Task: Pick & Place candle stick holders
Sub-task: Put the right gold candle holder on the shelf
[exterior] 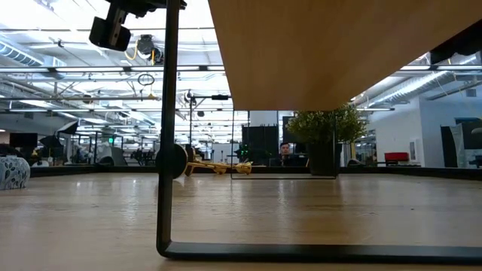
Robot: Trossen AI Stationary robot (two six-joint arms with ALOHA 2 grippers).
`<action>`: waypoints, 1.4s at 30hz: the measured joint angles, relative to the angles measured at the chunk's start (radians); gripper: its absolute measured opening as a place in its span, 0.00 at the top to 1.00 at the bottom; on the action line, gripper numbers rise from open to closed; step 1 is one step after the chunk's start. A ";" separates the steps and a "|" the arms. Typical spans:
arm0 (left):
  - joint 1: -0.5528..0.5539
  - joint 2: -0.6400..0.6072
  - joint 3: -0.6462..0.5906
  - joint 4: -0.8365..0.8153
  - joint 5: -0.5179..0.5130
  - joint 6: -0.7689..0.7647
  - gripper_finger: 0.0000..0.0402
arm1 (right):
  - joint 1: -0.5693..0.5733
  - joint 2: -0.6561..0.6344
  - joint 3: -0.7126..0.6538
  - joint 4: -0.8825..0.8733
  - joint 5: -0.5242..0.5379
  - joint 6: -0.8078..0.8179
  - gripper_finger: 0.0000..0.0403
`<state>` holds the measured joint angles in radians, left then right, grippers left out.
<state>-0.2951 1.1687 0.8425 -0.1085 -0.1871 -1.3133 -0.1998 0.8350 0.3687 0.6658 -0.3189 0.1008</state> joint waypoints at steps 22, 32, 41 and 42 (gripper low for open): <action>-0.031 0.000 0.000 0.002 -0.005 -0.030 0.98 | 0.194 0.165 0.000 0.122 0.526 -0.087 0.94; -0.031 0.000 0.000 0.000 0.000 -0.032 0.97 | 0.195 0.279 0.000 0.266 0.481 -0.077 0.94; -0.033 0.000 0.000 0.007 0.003 -0.051 0.96 | 0.208 0.331 -0.001 0.336 0.571 -0.068 0.94; -0.034 0.000 0.000 0.007 0.003 -0.051 0.97 | 0.208 0.332 -0.004 0.332 0.581 -0.067 0.94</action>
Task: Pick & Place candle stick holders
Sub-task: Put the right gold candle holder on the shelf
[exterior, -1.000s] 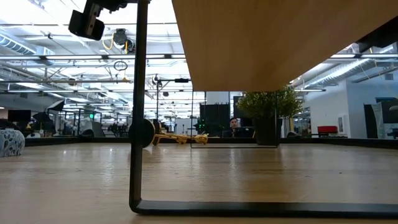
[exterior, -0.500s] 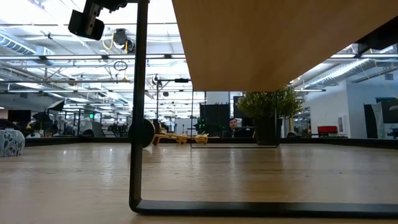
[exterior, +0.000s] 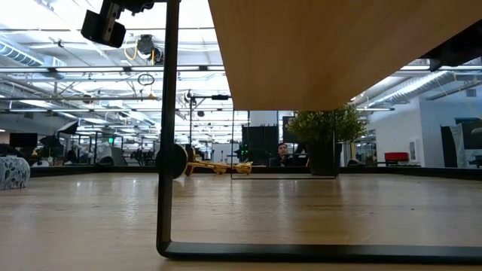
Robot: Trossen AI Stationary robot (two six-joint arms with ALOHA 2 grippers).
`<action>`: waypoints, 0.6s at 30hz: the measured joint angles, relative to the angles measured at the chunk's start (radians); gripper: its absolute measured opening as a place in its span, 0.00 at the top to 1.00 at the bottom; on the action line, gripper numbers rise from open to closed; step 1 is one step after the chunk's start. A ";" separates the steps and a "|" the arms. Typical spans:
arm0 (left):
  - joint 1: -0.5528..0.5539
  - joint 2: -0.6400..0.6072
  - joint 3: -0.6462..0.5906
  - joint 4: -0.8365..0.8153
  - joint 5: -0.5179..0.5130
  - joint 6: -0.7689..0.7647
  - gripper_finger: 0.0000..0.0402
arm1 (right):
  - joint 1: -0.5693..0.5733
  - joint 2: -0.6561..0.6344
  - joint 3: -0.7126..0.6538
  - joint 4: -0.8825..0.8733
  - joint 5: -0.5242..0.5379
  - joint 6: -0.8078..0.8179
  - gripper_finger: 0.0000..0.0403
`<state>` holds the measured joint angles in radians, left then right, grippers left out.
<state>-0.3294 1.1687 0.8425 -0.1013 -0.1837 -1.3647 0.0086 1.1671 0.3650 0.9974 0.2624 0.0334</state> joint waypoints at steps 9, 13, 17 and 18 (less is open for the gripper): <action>-0.004 0.000 0.000 0.001 0.000 -0.003 0.96 | 0.000 0.000 -0.060 0.035 0.006 0.042 0.94; -0.004 0.000 0.000 0.001 0.000 -0.002 0.98 | 0.000 0.000 -0.068 0.047 0.001 0.059 0.94; -0.002 0.000 0.000 0.001 0.000 0.001 0.98 | 0.000 0.000 -0.068 0.049 0.000 0.059 0.94; -0.001 0.000 0.000 0.001 0.000 0.001 0.98 | 0.000 0.000 -0.068 0.048 0.000 0.059 0.94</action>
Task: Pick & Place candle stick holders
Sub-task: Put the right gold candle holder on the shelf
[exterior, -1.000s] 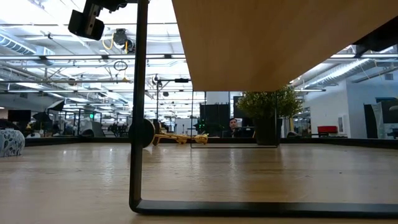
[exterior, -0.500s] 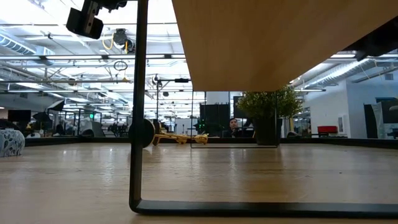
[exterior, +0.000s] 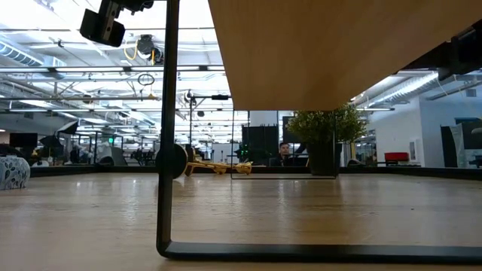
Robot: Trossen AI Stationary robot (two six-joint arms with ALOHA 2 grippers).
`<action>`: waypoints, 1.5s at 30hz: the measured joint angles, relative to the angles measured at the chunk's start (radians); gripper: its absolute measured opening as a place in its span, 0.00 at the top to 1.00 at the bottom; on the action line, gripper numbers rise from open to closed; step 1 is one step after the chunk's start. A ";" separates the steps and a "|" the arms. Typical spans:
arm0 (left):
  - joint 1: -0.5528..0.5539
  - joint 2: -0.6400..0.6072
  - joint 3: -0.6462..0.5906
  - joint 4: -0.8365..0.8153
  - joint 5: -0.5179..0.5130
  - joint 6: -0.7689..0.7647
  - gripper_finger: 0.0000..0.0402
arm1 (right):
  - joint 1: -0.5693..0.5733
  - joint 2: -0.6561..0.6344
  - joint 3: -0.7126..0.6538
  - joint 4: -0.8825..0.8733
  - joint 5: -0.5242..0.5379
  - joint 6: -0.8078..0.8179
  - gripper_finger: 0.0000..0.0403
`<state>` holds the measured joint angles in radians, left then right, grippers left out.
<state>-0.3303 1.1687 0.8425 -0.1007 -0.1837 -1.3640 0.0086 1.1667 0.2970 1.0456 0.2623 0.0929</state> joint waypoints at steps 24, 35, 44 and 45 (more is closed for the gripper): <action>0.002 0.000 0.000 0.000 -0.001 0.000 0.97 | 0.000 0.000 0.000 -0.055 -0.001 0.019 0.94; 0.002 0.000 0.000 0.000 -0.001 0.007 0.96 | 0.000 0.000 0.000 -0.066 -0.001 0.053 0.92; 0.002 0.000 0.000 0.000 -0.001 0.007 0.97 | 0.000 -0.001 0.000 -0.092 -0.002 0.053 0.88; 0.002 0.000 0.000 0.000 -0.001 0.007 0.96 | 0.000 -0.001 0.000 -0.092 -0.002 0.053 0.87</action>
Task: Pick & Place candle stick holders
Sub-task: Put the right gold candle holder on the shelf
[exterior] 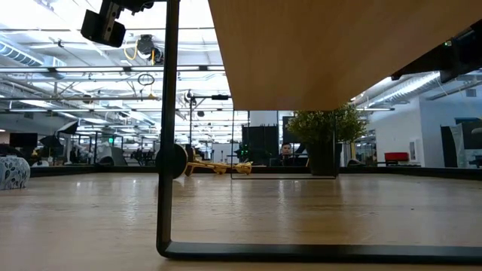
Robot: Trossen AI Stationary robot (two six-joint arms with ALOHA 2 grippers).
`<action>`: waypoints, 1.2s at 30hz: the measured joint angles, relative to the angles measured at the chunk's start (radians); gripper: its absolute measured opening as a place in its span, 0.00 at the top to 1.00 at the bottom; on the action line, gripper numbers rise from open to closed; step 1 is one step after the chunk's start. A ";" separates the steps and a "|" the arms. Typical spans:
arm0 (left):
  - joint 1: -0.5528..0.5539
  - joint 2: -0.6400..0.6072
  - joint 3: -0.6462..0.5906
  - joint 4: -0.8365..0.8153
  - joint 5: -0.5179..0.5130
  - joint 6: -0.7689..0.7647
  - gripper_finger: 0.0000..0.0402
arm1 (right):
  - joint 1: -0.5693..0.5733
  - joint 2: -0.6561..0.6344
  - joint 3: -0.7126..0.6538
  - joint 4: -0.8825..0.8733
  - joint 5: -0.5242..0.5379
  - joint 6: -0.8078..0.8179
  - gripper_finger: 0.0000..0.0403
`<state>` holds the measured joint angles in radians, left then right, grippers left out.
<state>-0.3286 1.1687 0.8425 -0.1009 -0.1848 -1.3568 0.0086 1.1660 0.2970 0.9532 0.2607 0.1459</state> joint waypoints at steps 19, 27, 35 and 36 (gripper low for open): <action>0.000 0.000 0.000 0.000 0.000 -0.002 0.98 | 0.000 0.000 0.000 0.017 0.031 0.203 0.68; 0.000 0.000 0.000 0.000 0.000 0.000 0.96 | 0.000 0.000 0.000 0.094 0.027 0.252 0.55; 0.000 0.000 0.000 0.000 0.000 0.004 0.98 | 0.000 0.000 0.000 0.128 0.023 0.327 0.48; 0.000 0.000 0.000 0.000 0.000 0.003 0.98 | 0.000 0.000 0.000 0.128 0.023 0.339 0.48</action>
<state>-0.3286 1.1687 0.8425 -0.1013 -0.1852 -1.3534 0.0086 1.1664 0.2974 1.0807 0.2834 0.4849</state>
